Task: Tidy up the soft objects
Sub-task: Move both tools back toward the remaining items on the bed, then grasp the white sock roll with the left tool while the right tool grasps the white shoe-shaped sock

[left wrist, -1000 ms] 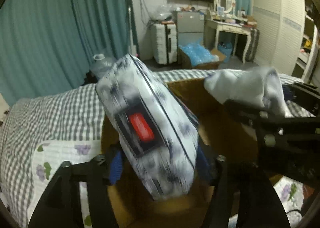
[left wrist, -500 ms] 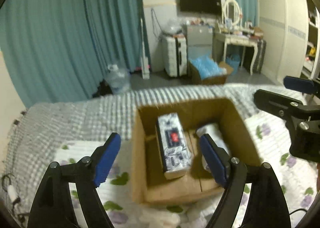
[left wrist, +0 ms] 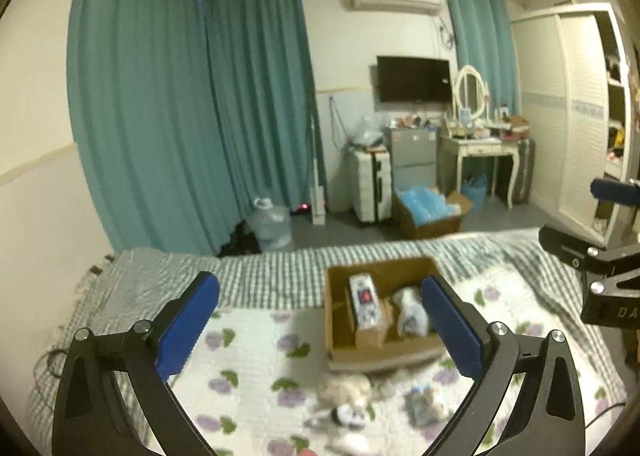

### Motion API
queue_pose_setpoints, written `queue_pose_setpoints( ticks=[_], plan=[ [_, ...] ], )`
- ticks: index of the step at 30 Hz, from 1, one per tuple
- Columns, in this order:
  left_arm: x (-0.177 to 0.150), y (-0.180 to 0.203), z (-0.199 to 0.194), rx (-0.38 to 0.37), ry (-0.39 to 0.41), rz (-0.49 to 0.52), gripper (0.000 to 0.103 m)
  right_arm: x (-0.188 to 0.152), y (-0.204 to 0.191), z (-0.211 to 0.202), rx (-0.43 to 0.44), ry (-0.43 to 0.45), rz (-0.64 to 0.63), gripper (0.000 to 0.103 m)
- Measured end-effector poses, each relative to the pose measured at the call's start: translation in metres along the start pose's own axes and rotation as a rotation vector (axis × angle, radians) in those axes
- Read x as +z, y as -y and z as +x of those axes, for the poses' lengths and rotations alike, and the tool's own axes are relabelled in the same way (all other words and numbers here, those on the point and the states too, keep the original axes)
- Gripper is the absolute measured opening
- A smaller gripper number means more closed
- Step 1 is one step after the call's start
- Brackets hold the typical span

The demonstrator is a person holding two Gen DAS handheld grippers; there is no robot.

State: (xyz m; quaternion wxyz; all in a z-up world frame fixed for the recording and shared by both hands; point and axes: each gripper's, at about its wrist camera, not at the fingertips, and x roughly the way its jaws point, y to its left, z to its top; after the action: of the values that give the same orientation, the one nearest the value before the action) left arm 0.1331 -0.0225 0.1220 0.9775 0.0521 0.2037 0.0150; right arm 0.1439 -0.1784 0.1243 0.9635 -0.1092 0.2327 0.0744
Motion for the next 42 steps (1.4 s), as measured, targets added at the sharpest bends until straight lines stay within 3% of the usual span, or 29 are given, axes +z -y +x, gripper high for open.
queue_pose_setpoints(
  ticks=[3,8,21,26,29,31,33,35,37,39,42],
  plan=[
    [-0.018,0.001,-0.008,-0.027,-0.039,0.002,0.103,-0.016,-0.003,-0.011,0.04,0.005,0.022,0.098],
    [-0.054,-0.009,-0.005,-0.048,-0.069,-0.054,0.103,-0.052,-0.017,-0.006,0.03,-0.038,0.0,0.098],
    [-0.155,-0.011,0.067,-0.013,-0.221,-0.091,0.103,-0.146,-0.046,0.12,0.115,-0.282,0.032,0.097],
    [-0.188,-0.004,0.102,-0.02,-0.318,-0.106,0.102,-0.179,-0.057,0.16,0.143,-0.349,0.036,0.082],
    [-0.208,0.006,0.118,0.019,-0.36,-0.067,0.102,-0.192,-0.065,0.177,0.154,-0.37,0.014,0.074],
    [-0.22,0.014,0.126,-0.001,-0.389,-0.048,0.102,-0.201,-0.069,0.187,0.18,-0.392,0.015,0.071],
    [-0.23,0.015,0.132,-0.02,-0.417,-0.046,0.101,-0.209,-0.073,0.196,0.209,-0.418,0.023,0.059],
    [-0.241,0.019,0.137,-0.038,-0.447,-0.044,0.101,-0.217,-0.075,0.203,0.221,-0.432,0.029,0.055],
    [-0.248,0.021,0.138,-0.05,-0.466,-0.042,0.085,-0.221,-0.077,0.205,0.215,-0.433,0.032,0.045],
    [-0.257,0.023,0.141,-0.054,-0.492,-0.036,0.077,-0.224,-0.074,0.207,0.209,-0.432,0.05,0.032],
    [-0.263,0.024,0.145,-0.092,-0.522,-0.044,0.057,-0.224,-0.07,0.205,0.199,-0.42,0.07,0.029]
  ],
)
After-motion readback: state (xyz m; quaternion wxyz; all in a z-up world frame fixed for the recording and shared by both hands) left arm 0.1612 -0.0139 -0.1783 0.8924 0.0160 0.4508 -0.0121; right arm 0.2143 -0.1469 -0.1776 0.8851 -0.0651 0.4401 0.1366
